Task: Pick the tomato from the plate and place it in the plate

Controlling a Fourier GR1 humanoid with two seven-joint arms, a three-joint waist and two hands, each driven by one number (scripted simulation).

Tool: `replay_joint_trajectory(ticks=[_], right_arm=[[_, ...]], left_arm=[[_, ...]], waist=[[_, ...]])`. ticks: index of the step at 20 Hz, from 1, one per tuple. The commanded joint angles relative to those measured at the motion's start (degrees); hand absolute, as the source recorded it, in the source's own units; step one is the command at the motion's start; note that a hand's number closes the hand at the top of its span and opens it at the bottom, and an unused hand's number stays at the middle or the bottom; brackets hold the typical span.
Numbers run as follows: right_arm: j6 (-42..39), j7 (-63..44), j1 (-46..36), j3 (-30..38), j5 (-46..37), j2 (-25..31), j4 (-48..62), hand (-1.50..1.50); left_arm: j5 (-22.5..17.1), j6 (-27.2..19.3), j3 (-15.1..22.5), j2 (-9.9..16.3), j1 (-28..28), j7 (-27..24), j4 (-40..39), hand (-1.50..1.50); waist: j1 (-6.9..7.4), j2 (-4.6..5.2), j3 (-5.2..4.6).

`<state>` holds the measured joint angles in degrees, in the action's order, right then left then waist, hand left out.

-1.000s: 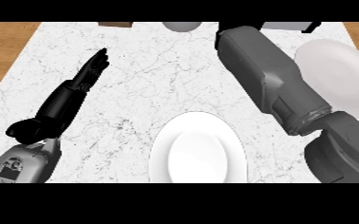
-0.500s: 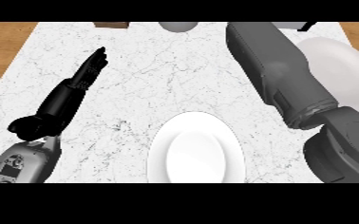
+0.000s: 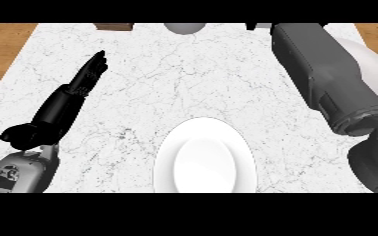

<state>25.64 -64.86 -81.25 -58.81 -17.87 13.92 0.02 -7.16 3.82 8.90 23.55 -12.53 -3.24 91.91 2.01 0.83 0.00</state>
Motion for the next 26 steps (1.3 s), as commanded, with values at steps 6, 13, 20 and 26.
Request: replay_joint_trajectory(ticks=[6,13,20,26], right_arm=[[16.4,-4.1,7.4,0.6,-0.7,8.5,0.0,1.5],[16.8,-2.0,14.5,2.4,-0.4,11.2,0.0,1.5],[16.1,6.3,21.0,14.5,10.9,15.4,0.0,-1.5],[22.5,15.3,24.2,16.5,11.4,18.0,-0.2,-1.5]], left_arm=[[-0.1,0.4,0.1,-0.4,0.7,1.8,2.5,0.0],[1.0,0.5,-0.5,-1.2,1.7,-0.2,1.4,0.0],[2.1,0.5,-0.3,-1.6,0.7,0.1,0.6,0.0],[1.3,2.6,-1.1,-1.2,2.6,-0.4,2.8,0.0]], waist=[[0.4,0.06,0.11],[0.27,0.17,0.08],[-0.02,0.35,0.2],[0.75,0.26,0.2]])
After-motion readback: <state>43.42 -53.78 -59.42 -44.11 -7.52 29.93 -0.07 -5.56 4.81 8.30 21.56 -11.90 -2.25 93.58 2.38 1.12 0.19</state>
